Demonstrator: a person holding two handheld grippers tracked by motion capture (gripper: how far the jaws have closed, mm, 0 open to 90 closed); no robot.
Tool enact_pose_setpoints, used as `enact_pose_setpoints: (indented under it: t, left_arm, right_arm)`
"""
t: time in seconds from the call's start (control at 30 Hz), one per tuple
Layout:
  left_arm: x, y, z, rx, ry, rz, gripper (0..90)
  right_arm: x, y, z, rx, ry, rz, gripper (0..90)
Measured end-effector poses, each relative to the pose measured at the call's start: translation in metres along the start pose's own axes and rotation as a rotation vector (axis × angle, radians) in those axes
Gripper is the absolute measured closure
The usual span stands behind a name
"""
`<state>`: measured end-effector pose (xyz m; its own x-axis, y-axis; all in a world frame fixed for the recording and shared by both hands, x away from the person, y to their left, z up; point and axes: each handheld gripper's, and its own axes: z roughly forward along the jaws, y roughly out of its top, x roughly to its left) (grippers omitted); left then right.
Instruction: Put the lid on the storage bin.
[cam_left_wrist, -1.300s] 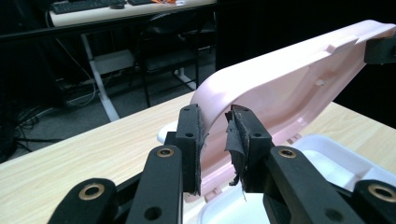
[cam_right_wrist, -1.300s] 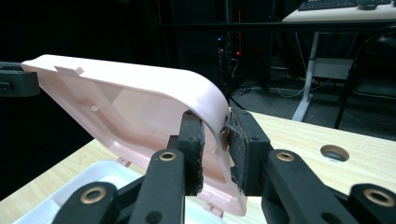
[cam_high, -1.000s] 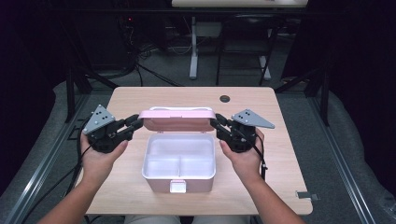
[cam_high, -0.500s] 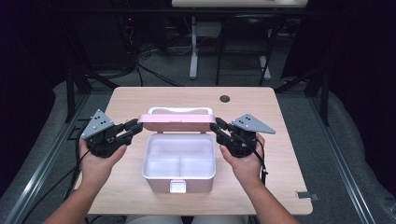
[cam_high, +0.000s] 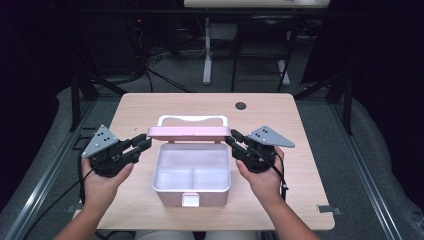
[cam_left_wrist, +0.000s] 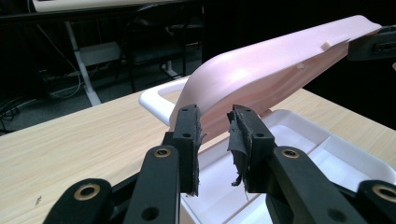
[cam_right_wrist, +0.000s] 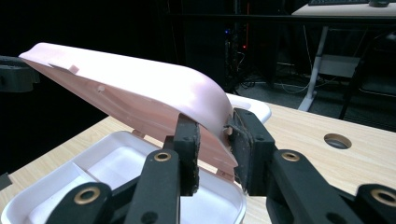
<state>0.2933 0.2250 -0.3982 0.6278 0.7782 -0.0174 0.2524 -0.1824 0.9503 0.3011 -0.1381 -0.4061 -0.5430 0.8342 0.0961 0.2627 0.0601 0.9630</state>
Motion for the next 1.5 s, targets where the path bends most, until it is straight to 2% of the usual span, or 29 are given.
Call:
enact_pose_setpoints:
  t: [0.77, 1.17, 1.5]
  left_arm:
    - [-0.005, -0.01, -0.004, 0.002, 0.004, 0.025, 72.1]
    - [-0.009, -0.017, -0.009, -0.004, -0.003, 0.022, 72.1]
    - [-0.011, -0.027, -0.014, -0.003, -0.008, 0.038, 72.3]
  right_arm:
    - [0.004, -0.01, -0.006, -0.012, 0.006, -0.004, 70.7]
    - [0.007, -0.016, -0.011, -0.006, 0.012, -0.003, 70.8]
    - [0.008, -0.024, -0.018, -0.007, 0.034, 0.009, 71.6]
